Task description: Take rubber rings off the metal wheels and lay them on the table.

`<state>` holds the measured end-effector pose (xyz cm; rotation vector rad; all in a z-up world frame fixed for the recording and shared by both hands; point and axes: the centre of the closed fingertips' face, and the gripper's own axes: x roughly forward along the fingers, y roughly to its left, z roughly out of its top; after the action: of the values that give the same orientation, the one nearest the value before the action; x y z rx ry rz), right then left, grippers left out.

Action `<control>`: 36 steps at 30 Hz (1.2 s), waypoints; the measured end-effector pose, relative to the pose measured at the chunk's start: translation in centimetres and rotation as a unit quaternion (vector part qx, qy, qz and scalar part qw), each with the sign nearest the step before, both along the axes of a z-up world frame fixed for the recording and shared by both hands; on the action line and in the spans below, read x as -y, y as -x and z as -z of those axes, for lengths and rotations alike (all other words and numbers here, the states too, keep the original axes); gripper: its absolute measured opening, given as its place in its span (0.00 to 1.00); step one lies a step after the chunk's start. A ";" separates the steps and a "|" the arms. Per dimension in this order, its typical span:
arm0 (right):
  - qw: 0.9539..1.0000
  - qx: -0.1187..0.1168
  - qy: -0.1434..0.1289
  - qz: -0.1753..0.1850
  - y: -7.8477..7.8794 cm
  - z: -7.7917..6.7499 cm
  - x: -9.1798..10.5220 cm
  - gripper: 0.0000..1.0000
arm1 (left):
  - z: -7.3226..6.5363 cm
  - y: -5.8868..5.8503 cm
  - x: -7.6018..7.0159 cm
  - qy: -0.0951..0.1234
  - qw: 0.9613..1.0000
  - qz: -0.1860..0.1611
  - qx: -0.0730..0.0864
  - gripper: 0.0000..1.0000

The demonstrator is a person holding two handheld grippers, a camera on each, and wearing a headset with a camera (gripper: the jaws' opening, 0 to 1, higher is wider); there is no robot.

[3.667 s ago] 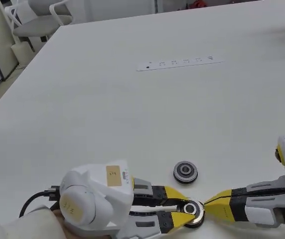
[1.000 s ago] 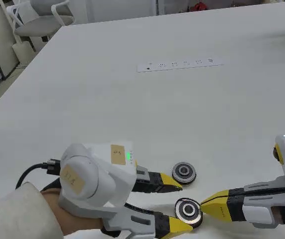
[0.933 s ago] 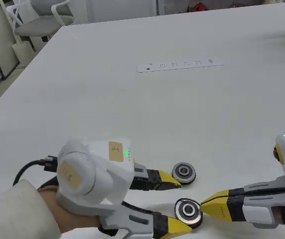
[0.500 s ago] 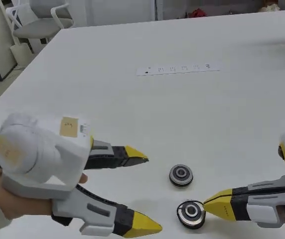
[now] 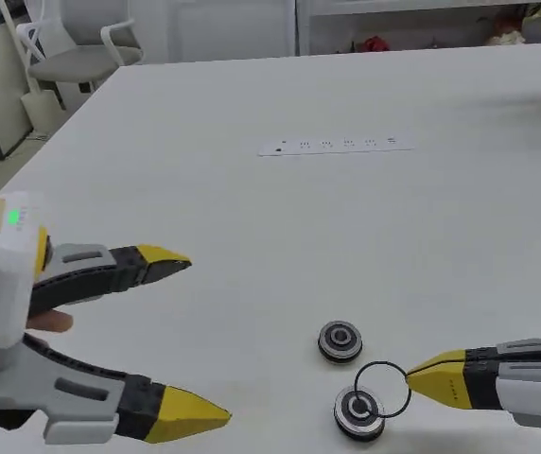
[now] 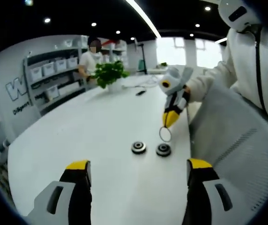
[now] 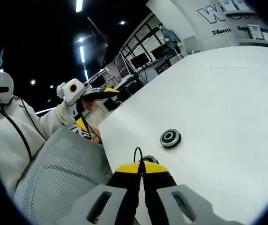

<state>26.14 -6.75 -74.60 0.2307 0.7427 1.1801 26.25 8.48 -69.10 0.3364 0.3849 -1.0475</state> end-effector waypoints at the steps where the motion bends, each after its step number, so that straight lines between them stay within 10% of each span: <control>1: 1.000 0.001 -0.001 0.002 0.0 -0.2 0.0 0.00 | -0.2 0.0 -0.3 0.004 1.000 -0.008 0.002 0.86; 36: 0.997 0.060 -0.018 -0.043 0.2 -7.0 -3.6 0.00 | 2.0 4.3 -6.5 0.051 0.988 -0.145 -0.025 0.96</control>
<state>25.89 -3.17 -67.63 0.1578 0.6317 1.2796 21.92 14.99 -71.06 0.1564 0.4091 -0.7873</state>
